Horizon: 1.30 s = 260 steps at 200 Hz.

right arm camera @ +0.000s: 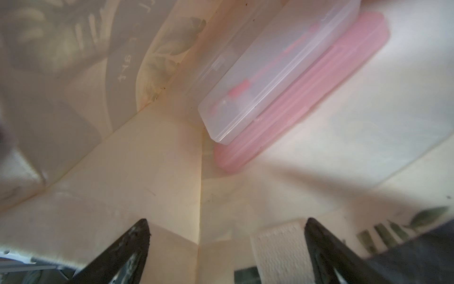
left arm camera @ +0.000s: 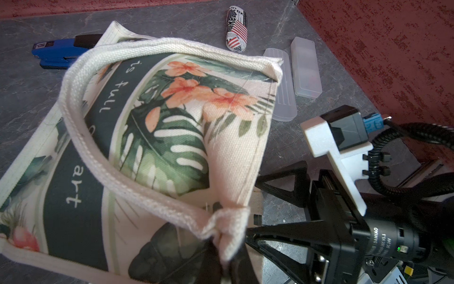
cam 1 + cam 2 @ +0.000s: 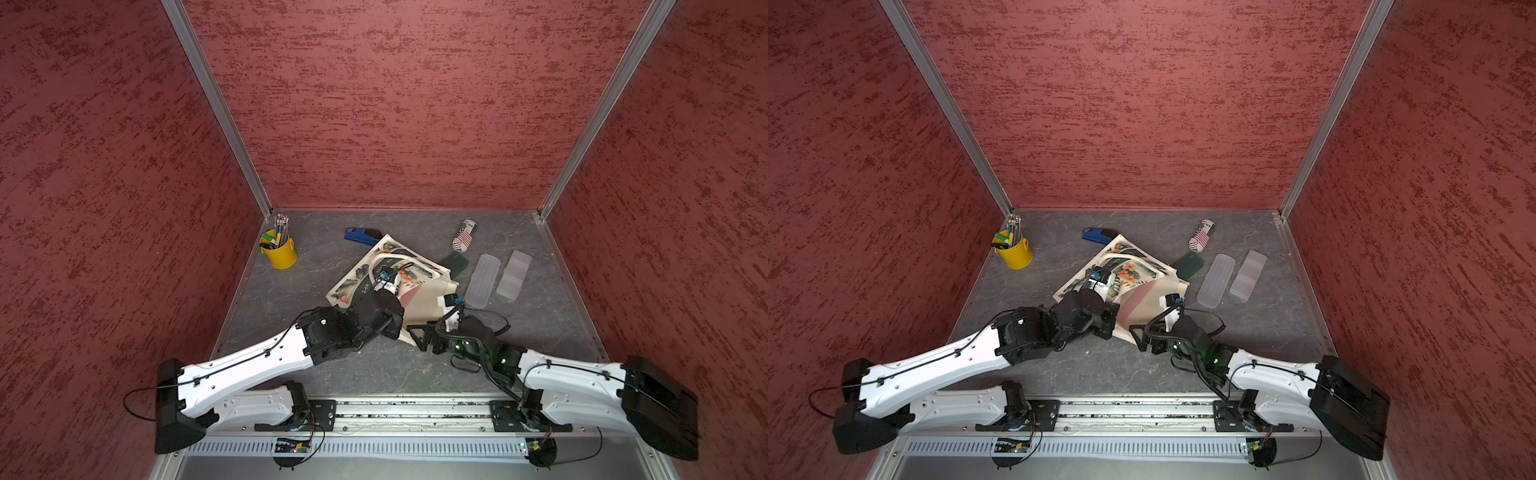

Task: Take out the pencil case from the canvas bag
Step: Pick up the pencil case from the canvas bag.

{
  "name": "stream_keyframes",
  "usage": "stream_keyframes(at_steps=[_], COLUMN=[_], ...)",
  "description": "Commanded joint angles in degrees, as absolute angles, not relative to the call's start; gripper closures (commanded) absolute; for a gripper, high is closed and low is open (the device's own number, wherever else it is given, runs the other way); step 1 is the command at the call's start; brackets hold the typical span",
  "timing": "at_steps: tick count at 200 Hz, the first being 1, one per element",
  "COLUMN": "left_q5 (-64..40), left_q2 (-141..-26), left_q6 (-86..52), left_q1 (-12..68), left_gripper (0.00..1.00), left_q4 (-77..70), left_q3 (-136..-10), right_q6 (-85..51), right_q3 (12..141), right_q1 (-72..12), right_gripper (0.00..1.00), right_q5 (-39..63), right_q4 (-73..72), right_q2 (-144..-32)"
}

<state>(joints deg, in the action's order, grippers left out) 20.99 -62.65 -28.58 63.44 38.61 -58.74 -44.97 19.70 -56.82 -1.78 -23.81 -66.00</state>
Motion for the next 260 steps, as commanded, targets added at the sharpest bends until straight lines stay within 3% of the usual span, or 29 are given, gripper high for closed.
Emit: stream_keyframes(at_steps=[1,94,155,203,260], left_q5=[19.00,18.65,17.60,15.78,13.04], left_q2=[-61.96,-60.92,-58.26,-57.71,-57.58], left_q6=[-27.73,-27.60,-26.21,-26.40,-26.94], left_q1=[64.25,66.35,67.86,67.94,68.31], left_gripper=[1.00,1.00,1.00,1.00,1.00], left_q4=[34.28,35.14,36.19,41.55,40.32], left_q3=[-61.15,-60.54,-58.16,-56.46,-53.89], right_q6=[-43.86,-41.53,-45.86,-54.84,-69.10], right_q3=[20.74,31.71,34.40,31.97,27.14], right_q1=[-57.19,-56.87,-53.28,-48.09,-47.45], right_gripper=[0.01,0.01,0.01,0.01,0.01], right_q5=[-2.76,-0.66,1.48,3.54,0.43], right_q4=[-26.54,-22.79,-24.09,-31.37,-46.72], right_q2=[-69.46,-86.13,-90.30,-89.97,-94.48])
